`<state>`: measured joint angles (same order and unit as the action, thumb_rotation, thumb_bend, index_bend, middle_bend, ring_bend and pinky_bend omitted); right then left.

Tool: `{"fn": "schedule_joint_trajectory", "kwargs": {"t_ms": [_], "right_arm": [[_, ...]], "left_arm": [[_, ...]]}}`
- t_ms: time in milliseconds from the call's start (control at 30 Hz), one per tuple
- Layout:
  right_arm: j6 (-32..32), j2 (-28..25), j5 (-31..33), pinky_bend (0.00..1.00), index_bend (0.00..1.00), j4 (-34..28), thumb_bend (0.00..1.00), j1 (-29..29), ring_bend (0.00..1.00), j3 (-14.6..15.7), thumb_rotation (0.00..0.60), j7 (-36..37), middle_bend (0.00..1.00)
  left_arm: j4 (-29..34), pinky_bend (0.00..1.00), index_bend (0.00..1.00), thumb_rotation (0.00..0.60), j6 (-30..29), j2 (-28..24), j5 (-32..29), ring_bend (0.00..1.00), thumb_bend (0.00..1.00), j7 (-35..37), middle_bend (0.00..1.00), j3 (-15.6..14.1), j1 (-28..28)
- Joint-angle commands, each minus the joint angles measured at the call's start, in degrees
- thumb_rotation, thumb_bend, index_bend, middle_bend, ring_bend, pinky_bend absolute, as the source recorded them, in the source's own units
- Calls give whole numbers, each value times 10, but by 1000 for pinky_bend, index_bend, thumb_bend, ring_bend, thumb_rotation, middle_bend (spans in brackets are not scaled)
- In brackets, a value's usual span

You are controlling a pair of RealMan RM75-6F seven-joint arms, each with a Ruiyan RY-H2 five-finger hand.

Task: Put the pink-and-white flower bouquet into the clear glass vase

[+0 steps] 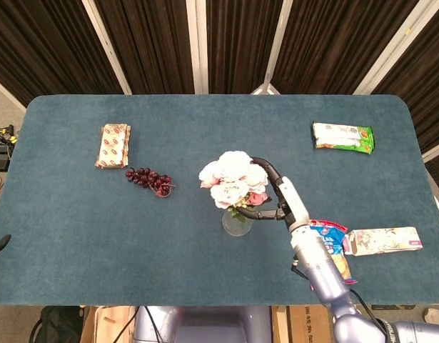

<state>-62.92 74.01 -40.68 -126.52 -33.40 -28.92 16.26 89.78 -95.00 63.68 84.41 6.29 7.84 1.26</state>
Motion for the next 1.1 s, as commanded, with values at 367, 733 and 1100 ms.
{"fn": "schedule_joint_trajectory", "kwargs": {"t_ms": [367, 733, 1100], "right_arm": [[62, -219, -105, 0, 75, -65, 114, 129, 39, -7, 600, 81, 52], [-77, -295, -387, 0, 92, 119, 109, 285, 61, 54, 600, 88, 52], [-190, -180, -533, 0, 113, 282, 108, 335, 62, 180, 600, -137, 53]], "left_arm": [[4, 0, 100, 600, -1, 0, 1, 0, 188, -6, 0, -2, -2], [6, 0, 100, 600, -5, -4, 4, 0, 188, 1, 0, -2, -4], [6, 0, 100, 600, -10, -8, 4, 0, 188, 6, 0, -2, -8]]}}
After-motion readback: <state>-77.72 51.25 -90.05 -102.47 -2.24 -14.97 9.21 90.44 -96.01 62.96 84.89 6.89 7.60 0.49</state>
